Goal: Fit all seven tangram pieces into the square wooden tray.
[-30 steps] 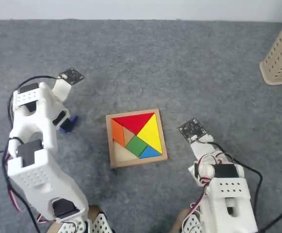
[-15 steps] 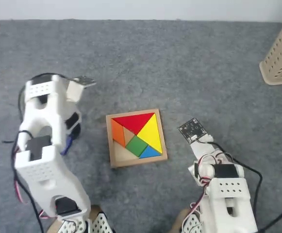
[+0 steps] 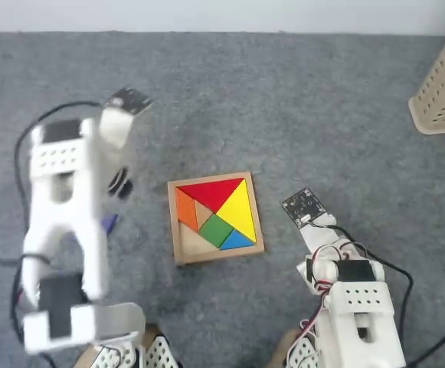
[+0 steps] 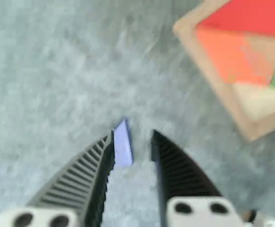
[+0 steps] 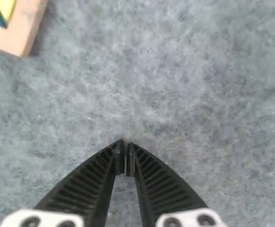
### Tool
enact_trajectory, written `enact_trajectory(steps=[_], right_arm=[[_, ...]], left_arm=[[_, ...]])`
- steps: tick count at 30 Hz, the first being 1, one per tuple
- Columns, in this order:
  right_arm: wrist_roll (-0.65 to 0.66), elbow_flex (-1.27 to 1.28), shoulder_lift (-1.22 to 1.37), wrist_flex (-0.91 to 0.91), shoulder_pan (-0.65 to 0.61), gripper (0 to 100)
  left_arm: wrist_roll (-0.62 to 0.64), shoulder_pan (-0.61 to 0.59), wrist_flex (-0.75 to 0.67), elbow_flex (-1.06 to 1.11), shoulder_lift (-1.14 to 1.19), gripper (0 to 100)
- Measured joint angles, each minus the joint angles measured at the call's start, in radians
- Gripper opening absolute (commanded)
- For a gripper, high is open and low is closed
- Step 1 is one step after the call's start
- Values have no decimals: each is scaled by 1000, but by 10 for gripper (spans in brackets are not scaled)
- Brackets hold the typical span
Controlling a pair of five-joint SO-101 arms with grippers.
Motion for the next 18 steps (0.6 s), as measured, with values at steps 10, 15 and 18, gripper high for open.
enact_trajectory(steps=[10, 15, 18], right_arm=[[0, 0, 0, 0, 0, 9], [0, 0, 0, 0, 0, 9], [0, 0, 0, 0, 0, 9]], left_arm=[[-198, -166, -221, 305, -18, 160], [-212, -166, -336, 397, -18, 189], [-212, -172, -370, 399, 6, 188]])
